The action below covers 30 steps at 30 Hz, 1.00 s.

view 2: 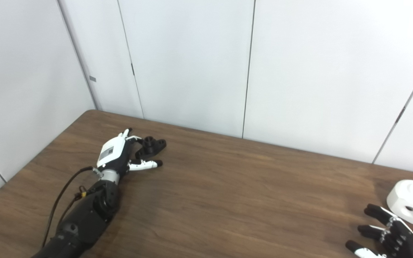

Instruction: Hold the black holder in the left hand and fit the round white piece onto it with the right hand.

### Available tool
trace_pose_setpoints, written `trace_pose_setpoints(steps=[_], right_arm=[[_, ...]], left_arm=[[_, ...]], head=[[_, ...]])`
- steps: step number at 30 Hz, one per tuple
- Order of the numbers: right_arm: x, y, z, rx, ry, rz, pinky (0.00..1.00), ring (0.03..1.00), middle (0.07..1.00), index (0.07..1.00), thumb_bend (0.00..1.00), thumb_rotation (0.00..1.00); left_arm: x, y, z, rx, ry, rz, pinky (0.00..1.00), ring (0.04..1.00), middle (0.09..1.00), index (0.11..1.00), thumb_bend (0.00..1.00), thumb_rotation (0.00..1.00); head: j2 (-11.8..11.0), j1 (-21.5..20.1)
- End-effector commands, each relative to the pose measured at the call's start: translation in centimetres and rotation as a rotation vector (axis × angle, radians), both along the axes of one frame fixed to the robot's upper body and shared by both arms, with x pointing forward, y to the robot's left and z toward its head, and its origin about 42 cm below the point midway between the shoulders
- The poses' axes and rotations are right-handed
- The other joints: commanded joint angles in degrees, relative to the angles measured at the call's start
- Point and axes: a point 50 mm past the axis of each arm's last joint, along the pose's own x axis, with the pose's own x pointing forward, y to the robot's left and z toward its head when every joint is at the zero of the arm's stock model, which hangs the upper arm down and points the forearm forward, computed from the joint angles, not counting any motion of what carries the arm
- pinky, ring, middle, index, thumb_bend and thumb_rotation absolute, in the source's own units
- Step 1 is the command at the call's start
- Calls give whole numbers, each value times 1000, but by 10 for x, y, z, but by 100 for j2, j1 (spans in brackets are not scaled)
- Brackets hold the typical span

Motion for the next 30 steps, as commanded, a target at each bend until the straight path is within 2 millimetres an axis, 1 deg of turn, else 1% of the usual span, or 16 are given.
trace_pose_setpoints(steps=[1, 2, 3, 5, 6, 9, 11, 14, 16, 20, 23, 25, 27, 28, 30], right_arm=[[-4, -8, 4, -26, 3, -11, 580, 605, 773, 739, 771, 153], [-4, -9, 4, -28, 2, -10, 580, 604, 773, 738, 767, 149], [-4, -9, 4, -28, 4, -10, 590, 603, 771, 736, 761, 139], [-4, -9, 4, -33, 6, -9, 586, 600, 769, 730, 762, 136], [-3, -9, 5, -36, 6, -8, 578, 605, 774, 729, 768, 157], [-3, -9, 4, -37, 7, -6, 569, 611, 776, 723, 771, 166], [-3, -8, 5, -41, 4, -5, 630, 606, 742, 719, 766, 155], [-2, -7, 5, -39, 0, -6, 665, 602, 726, 713, 761, 135], [-2, -6, 6, -39, 2, -9, 648, 603, 735, 712, 759, 130], [-3, -6, 7, -42, 3, -9, 645, 613, 728, 713, 749, 138], [-3, -5, 8, -45, 3, -10, 646, 614, 732, 714, 747, 137], [-3, -5, 9, -34, 4, -12, 623, 619, 736, 715, 749, 137], [-3, -5, 10, -31, 3, -13, 565, 622, 751, 715, 749, 138], [-3, -5, 10, -33, 1, -13, 562, 622, 747, 714, 749, 142], [-3, -5, 9, -37, 1, -14, 568, 618, 749, 713, 745, 144]], left_arm=[[8, 9, 14, 20, -37, 48, 1000, 1000, 993, 734, 856, 281], [9, 9, 13, 16, -38, 54, 1000, 1000, 995, 738, 850, 291], [9, 8, 13, 11, -37, 58, 1000, 1000, 994, 739, 848, 295], [11, 7, 11, 5, -39, 61, 1000, 1000, 994, 741, 842, 299], [11, 6, 11, 4, -41, 61, 1000, 1000, 989, 736, 844, 301], [13, 3, 9, 1, -39, 56, 1000, 1000, 983, 727, 845, 316], [14, 2, 6, -2, -38, 49, 989, 1000, 980, 717, 843, 313], [15, -2, 2, -25, -36, 39, 962, 1000, 973, 703, 845, 303], [17, -3, 0, -58, -34, 40, 970, 1000, 969, 699, 844, 302], [19, -8, -4, -116, -26, 41, 973, 1000, 959, 690, 837, 314], [20, -11, -8, -141, -25, 36, 954, 1000, 950, 681, 832, 314], [20, -13, -10, -150, -26, 35, 951, 1000, 948, 675, 829, 314], [21, -14, -12, -156, -23, 33, 961, 1000, 946, 671, 824, 301], [21, -14, -13, -165, -20, 31, 964, 1000, 946, 670, 820, 290], [21, -14, -14, -197, -19, 23, 990, 1000, 944, 640, 811, 215]], head=[[7, 0], [7, 0], [53, -5], [53, -5], [63, -7], [63, -12], [63, -19], [62, -24], [60, -38], [70, -46], [70, -46], [86, -38], [87, -46], [87, -46], [87, -46]])
